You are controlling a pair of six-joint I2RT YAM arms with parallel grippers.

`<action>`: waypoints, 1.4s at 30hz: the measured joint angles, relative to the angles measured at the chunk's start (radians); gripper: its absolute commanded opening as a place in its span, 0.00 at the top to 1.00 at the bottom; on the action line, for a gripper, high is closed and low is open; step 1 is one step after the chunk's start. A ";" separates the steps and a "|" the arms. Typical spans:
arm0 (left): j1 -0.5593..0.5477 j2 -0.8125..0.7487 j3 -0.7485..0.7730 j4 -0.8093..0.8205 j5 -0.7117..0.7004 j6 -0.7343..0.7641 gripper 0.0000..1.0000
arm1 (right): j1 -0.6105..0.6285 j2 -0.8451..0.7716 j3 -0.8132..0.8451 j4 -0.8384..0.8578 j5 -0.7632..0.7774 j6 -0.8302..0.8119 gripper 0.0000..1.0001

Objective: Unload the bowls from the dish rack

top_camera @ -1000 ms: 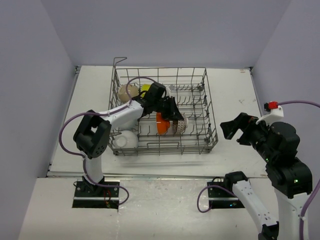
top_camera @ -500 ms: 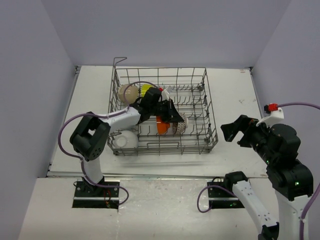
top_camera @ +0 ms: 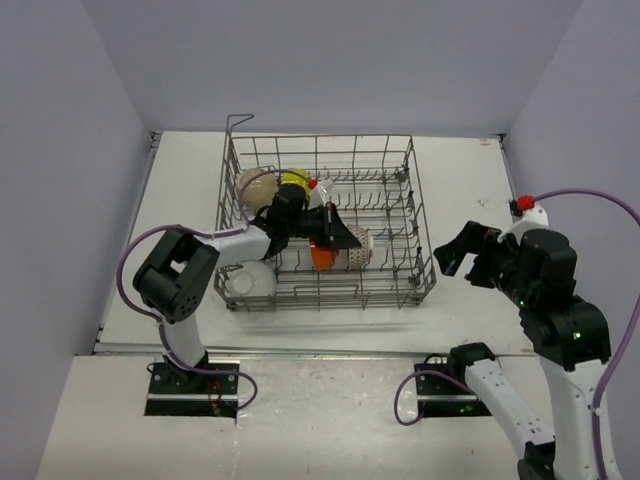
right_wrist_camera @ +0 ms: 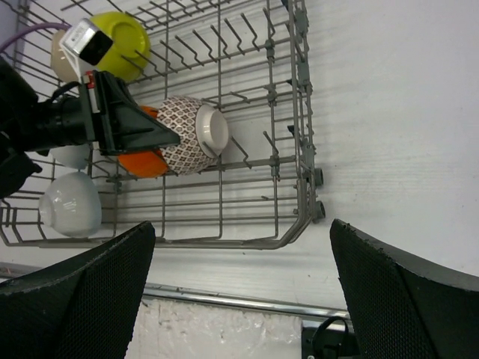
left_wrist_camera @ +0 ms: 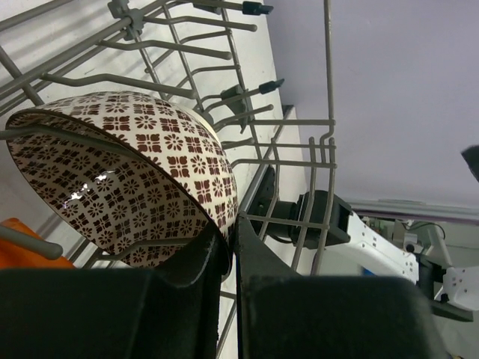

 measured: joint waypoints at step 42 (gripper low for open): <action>0.037 0.021 -0.023 0.286 0.111 -0.283 1.00 | 0.000 0.406 -0.166 0.078 0.096 0.065 0.57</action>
